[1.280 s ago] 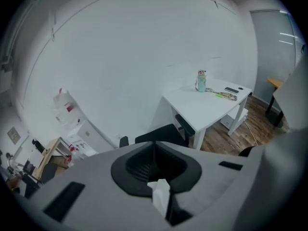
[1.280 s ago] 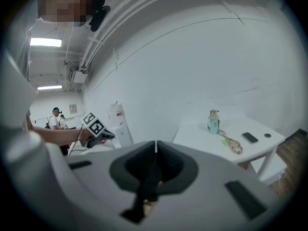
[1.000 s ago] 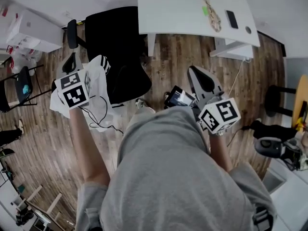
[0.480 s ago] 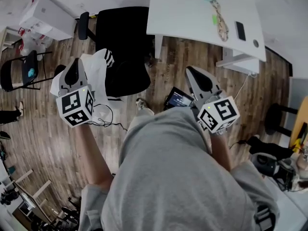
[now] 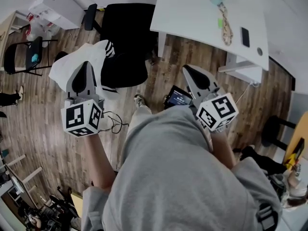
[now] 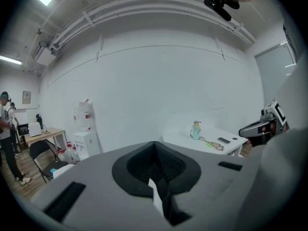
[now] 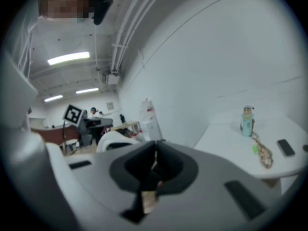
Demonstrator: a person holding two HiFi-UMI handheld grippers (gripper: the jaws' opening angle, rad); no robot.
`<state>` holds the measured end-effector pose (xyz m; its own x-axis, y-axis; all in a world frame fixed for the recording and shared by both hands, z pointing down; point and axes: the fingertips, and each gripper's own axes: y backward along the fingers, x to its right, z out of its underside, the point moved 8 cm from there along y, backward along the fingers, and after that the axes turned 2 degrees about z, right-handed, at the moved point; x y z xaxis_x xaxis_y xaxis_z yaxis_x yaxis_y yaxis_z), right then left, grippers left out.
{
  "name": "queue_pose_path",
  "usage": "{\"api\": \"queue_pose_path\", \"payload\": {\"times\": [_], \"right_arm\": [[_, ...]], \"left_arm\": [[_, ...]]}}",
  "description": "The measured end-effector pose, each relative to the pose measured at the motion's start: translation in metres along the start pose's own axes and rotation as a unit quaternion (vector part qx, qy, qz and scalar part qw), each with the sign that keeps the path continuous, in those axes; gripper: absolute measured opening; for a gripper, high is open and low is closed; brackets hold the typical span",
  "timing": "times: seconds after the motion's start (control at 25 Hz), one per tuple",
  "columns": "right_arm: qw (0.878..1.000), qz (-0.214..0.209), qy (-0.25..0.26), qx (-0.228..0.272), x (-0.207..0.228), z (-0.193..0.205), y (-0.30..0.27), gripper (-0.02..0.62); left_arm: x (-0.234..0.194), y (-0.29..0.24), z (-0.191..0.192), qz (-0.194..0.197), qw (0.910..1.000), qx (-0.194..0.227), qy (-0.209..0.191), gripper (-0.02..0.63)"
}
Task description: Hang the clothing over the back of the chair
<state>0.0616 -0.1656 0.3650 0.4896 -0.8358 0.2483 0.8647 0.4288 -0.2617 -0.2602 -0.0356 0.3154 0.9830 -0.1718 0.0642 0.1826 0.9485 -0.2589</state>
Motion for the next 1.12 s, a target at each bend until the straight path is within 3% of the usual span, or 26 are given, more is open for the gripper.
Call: {"api": "queue_pose_path", "payload": {"times": [0.56, 0.84, 1.12], "right_arm": [[0.997, -0.067, 0.040, 0.007, 0.004, -0.003, 0.025, 0.034], [0.995, -0.077, 0.059, 0.037, 0.001, -0.017, 0.049, 0.034], [0.992, -0.072, 0.078, 0.061, -0.001, -0.033, 0.073, 0.034]], "left_arm": [[0.099, 0.056, 0.006, 0.019, 0.9975, 0.053, 0.043, 0.031], [0.142, 0.071, 0.006, 0.053, 0.9942, 0.079, 0.049, 0.031], [0.172, 0.077, -0.004, 0.104, 0.9863, 0.126, 0.023, 0.031]]}}
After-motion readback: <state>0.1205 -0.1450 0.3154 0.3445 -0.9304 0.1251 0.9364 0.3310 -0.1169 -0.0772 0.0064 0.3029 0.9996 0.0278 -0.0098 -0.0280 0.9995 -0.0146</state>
